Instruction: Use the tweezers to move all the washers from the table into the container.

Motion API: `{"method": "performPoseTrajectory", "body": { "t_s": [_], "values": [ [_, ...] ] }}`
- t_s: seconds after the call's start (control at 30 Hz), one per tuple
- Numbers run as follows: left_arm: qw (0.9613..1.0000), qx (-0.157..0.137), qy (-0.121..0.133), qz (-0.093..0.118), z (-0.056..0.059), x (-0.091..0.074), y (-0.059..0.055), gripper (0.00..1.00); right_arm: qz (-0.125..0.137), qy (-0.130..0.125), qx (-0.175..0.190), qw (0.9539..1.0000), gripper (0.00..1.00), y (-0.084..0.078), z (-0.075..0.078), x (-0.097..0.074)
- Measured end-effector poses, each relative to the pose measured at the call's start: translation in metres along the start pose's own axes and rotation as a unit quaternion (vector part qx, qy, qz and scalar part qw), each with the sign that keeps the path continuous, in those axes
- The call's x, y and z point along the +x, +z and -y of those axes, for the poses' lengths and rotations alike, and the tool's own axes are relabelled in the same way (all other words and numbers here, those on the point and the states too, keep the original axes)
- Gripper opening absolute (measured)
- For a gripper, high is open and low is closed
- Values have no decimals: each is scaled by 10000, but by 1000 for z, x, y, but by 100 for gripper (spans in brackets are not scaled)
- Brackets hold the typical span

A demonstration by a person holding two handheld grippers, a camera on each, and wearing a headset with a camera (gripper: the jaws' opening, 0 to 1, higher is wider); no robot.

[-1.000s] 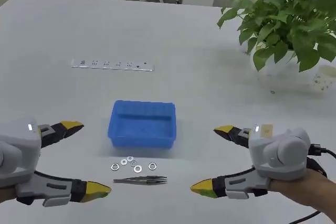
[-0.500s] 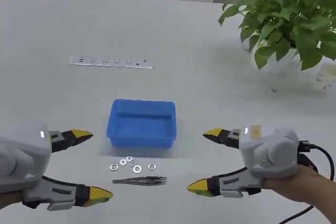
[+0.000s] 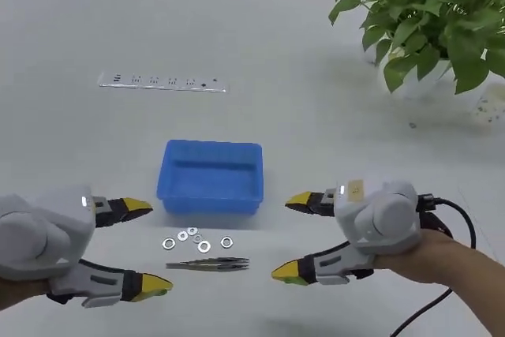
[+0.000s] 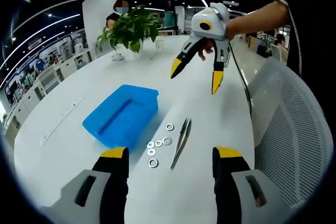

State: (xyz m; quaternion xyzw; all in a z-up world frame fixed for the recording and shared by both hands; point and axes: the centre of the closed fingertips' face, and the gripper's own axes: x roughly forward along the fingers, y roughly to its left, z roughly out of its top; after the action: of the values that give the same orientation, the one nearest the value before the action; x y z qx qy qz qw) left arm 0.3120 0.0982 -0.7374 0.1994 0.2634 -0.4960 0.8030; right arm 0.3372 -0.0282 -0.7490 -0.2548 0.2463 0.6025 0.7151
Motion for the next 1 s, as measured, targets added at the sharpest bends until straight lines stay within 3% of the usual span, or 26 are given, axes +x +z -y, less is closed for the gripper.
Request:
{"method": "performPoseTrajectory", "body": {
  "t_s": [0.37,0.53,0.73,1.0],
  "values": [
    [9981,328,-279,-434,3,16,-12,51,-288,406,-331,9982,49,-2,-6,21],
    [9955,471,-400,-719,0,23,-24,43,-424,602,-508,9960,42,-3,-10,32],
    [9934,563,-554,-833,4,28,-24,36,-592,818,-699,9924,34,-4,-13,42],
    [9878,763,-745,-1136,4,37,-34,30,-773,981,-943,9877,28,-3,-19,57]
  ]
}}
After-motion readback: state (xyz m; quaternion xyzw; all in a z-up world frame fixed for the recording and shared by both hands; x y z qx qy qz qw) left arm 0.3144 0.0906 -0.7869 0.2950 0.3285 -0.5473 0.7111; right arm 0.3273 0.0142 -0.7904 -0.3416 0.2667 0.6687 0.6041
